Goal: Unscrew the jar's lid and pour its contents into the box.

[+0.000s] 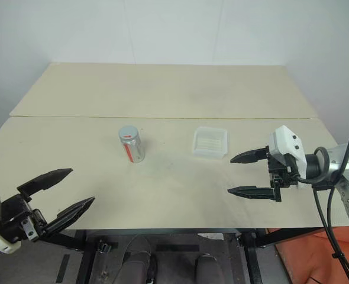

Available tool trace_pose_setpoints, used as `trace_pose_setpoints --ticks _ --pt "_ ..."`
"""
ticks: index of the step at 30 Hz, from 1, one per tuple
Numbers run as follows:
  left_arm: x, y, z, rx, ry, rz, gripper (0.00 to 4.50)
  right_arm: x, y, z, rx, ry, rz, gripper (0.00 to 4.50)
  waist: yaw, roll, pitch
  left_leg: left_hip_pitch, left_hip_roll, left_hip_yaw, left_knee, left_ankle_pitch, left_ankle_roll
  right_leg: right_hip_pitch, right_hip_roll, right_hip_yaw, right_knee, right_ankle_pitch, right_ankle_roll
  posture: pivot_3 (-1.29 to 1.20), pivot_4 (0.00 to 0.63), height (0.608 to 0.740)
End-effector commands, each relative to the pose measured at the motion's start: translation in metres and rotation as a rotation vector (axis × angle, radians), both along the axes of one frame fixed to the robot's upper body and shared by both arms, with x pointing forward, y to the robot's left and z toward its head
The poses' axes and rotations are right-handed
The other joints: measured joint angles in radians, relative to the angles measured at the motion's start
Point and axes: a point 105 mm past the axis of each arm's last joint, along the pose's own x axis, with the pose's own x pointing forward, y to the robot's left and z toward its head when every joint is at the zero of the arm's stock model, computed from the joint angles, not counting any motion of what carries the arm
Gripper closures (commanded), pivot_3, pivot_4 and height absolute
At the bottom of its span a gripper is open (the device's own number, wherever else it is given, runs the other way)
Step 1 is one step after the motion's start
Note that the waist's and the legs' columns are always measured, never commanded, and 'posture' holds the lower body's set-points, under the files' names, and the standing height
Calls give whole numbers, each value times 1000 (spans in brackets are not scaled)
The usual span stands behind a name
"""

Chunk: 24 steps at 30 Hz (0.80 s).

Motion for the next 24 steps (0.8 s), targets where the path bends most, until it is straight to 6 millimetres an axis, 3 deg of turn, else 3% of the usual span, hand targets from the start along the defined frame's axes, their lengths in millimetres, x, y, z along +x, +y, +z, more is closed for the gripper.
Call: trace_pose_setpoints --ticks 1,13,20,24 --pt "4 2 3 15 -6 -29 11 -1 -6 9 -2 -79 -23 0 0 0 0 0 0 0 0 0 0 0 0 0 0 0 0 0 150 740" --pt "33 24 7 81 -46 25 11 4 -6 1 18 -152 -105 0 -2 0 0 1 0 0 0 0 0 0 0 0 1 1 2 0 150 740" --pt "62 43 -17 77 -90 190 11 4 0 -7 43 -177 -138 0 -1 0 0 0 0 0 -1 0 0 0 0 0 0 1 2 0 150 740" --pt "79 36 -33 12 -132 216 11 3 8 -9 67 -181 -146 0 1 0 0 0 0 0 -1 0 0 0 0 0 1 2 3 0 150 740"
